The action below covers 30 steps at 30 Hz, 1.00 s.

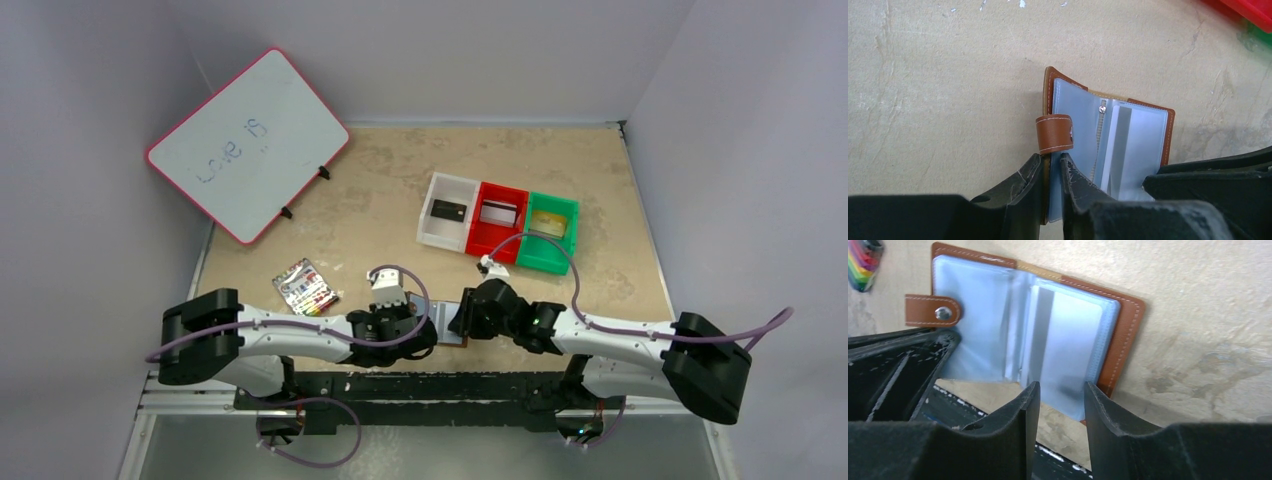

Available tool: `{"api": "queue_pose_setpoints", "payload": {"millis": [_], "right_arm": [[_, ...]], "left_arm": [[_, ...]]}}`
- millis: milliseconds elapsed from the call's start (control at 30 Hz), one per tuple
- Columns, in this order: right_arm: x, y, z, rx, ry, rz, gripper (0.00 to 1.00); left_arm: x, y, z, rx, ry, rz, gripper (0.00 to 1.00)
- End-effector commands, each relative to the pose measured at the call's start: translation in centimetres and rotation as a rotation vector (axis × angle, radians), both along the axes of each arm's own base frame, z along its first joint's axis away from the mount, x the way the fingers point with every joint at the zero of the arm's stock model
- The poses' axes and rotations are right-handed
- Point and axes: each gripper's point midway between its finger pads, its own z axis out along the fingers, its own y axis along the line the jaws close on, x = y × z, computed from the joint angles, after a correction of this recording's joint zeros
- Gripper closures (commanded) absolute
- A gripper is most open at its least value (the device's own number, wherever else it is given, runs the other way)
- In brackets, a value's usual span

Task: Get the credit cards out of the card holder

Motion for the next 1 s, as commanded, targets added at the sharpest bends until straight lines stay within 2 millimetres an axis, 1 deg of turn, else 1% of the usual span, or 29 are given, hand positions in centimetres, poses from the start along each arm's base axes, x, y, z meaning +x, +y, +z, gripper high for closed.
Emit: {"api": "queue_pose_setpoints", "payload": {"millis": [0, 100, 233, 367, 433, 500, 600, 633, 700, 800, 867, 967], "right_arm": [[1.3, -0.8, 0.7, -0.044, -0.04, -0.073, 0.59], [0.7, -0.4, 0.5, -0.028, -0.028, -0.033, 0.58], [0.7, 0.5, 0.5, 0.007, -0.031, -0.007, 0.61], [1.5, 1.0, 1.1, 0.006, -0.057, -0.017, 0.7], [1.5, 1.3, 1.3, 0.007, -0.052, -0.005, 0.71], [2.5, 1.0, 1.6, -0.023, -0.091, -0.035, 0.74], [2.9, 0.8, 1.9, -0.055, -0.098, -0.043, 0.76], [2.9, 0.7, 1.9, -0.067, -0.098, -0.043, 0.75], [3.1, 0.7, 2.1, -0.083, -0.101, -0.043, 0.66], [3.0, 1.0, 2.6, -0.068, -0.107, -0.024, 0.6], [3.0, 1.2, 2.8, -0.062, -0.109, -0.018, 0.58], [3.2, 1.1, 3.0, -0.071, -0.112, -0.025, 0.58]], "left_arm": [[-0.3, -0.2, 0.4, -0.041, -0.003, -0.015, 0.81], [-0.4, -0.3, 0.5, -0.054, -0.003, -0.028, 0.78], [-0.7, -0.6, 0.4, -0.075, 0.004, -0.046, 0.79], [-0.8, -0.8, 0.2, -0.078, 0.011, -0.054, 0.84], [-0.8, -0.8, 0.3, -0.077, 0.011, -0.058, 0.86], [-0.8, -0.8, 0.3, -0.074, 0.008, -0.057, 0.87], [-0.8, -0.7, 0.3, -0.071, 0.007, -0.054, 0.88], [-0.7, -0.6, 0.3, -0.068, 0.007, -0.052, 0.88], [-0.7, -0.6, 0.3, -0.067, 0.006, -0.052, 0.88], [-0.7, -0.6, 0.4, -0.065, 0.004, -0.049, 0.88], [-0.7, -0.5, 0.4, -0.061, 0.004, -0.046, 0.88], [-0.7, -0.4, 0.4, -0.059, 0.005, -0.044, 0.88]]}}
